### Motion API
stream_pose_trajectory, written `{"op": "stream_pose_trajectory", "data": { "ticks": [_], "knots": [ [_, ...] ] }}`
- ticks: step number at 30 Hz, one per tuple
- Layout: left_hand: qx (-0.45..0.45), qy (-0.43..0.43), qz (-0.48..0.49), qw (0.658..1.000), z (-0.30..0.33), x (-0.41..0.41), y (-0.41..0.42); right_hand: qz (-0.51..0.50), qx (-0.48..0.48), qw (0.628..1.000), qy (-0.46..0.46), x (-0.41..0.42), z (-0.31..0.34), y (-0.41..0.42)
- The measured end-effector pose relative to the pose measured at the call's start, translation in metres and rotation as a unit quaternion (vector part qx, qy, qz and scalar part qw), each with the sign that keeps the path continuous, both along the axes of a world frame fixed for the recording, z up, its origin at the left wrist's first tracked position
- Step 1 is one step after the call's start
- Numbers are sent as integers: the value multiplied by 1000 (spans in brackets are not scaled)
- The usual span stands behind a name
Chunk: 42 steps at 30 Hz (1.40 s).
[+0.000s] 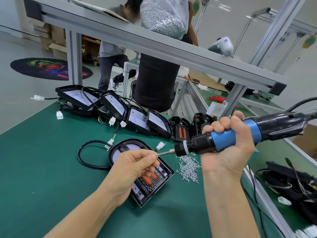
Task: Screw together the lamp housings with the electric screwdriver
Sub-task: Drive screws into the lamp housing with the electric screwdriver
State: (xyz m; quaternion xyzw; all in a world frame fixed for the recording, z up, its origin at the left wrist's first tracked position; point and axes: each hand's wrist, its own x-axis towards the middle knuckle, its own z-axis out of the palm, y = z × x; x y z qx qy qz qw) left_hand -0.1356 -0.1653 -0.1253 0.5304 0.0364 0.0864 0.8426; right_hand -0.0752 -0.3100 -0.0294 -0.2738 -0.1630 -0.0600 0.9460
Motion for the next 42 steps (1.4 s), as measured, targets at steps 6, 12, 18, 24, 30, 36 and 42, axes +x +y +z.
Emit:
{"op": "stream_pose_trajectory", "data": {
  "ticks": [6,12,18,24,30,36,42],
  "knots": [
    [-8,-1,0,1000,-1,-1,-3,-14,-8,1000,-7,-1,2,-2],
    [-18,0,-3,1000,-1,0,-3,-11,-14,1000,-8,-1,1,-1],
    [-49,-6,14,999,-3,0,-7,-16,-16,1000,-17,-1,-1,1],
    [13,-36,100,994,-8,4,-12,-35,-12,999,-24,-2,-4,6],
    [54,-35,98,993,-9,7,-8,-52,13,999,-3,2,-9,5],
    [269,30,195,943,-5,27,55,-60,-6,998,-7,14,-13,-4],
    [453,229,-25,861,-23,57,87,-109,-68,992,-20,26,-26,10]
  ]
}}
